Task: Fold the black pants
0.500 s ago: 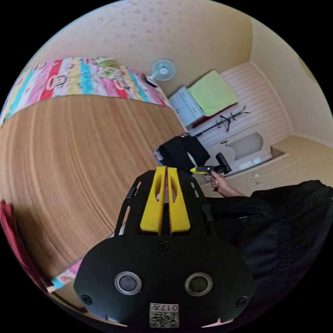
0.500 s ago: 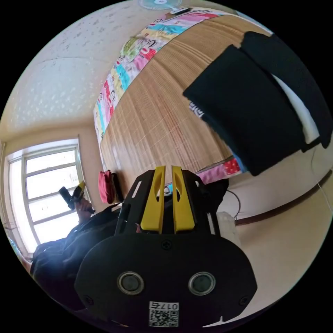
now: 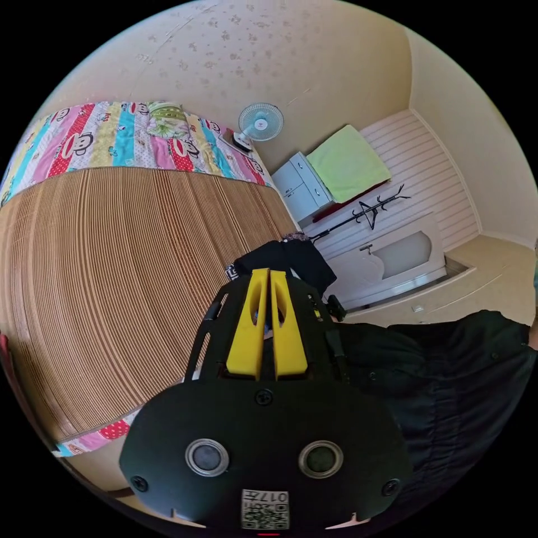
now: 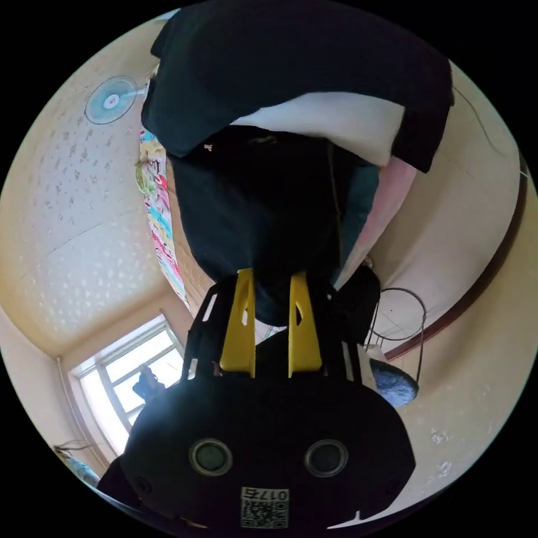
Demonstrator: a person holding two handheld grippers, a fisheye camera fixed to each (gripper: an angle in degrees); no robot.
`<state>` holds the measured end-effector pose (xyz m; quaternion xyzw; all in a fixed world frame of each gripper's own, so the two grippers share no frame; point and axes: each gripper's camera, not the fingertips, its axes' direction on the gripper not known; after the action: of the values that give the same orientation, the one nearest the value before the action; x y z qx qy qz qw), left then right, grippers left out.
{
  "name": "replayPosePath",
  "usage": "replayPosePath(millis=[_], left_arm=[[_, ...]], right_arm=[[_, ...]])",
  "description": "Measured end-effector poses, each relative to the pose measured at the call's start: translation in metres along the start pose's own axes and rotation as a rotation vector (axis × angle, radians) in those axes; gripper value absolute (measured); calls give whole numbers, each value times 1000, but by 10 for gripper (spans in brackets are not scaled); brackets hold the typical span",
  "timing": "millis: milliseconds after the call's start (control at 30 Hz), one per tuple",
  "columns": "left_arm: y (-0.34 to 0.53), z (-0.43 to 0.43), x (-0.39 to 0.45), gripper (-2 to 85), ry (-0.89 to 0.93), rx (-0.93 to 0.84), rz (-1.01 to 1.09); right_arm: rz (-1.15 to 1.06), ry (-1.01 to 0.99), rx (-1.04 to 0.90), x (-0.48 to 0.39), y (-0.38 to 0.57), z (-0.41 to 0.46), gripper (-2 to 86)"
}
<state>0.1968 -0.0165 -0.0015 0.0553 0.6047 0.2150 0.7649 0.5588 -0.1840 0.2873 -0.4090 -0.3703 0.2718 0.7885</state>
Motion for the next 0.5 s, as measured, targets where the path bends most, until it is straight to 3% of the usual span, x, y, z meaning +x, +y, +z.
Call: replayPosePath(millis=[167,233,300,367,433,500], left_arm=[[28,26,-20,-10,-29,68,-70],[34,37,-31,-10,-28,78,-99],[38,45,-43,-10,-29,106,-126],[39,49,-48,-10,-57,129,-118],[41,54,-53,-10,-95,143,-115],[45,65,-68,-10,-108,167,-133]], right_arm=[[-484,-128,27,-144,-18,-30,38],[-741,-394,-8,-208,-30,-48,27],[-846,-608,-37,-231,-36,-63,21],[-797,-533,-26,-233,-40,-69,21],[-684,-174,7,-207,-39,-61,35],[-532,45,-21,-169,-36,-44,73]])
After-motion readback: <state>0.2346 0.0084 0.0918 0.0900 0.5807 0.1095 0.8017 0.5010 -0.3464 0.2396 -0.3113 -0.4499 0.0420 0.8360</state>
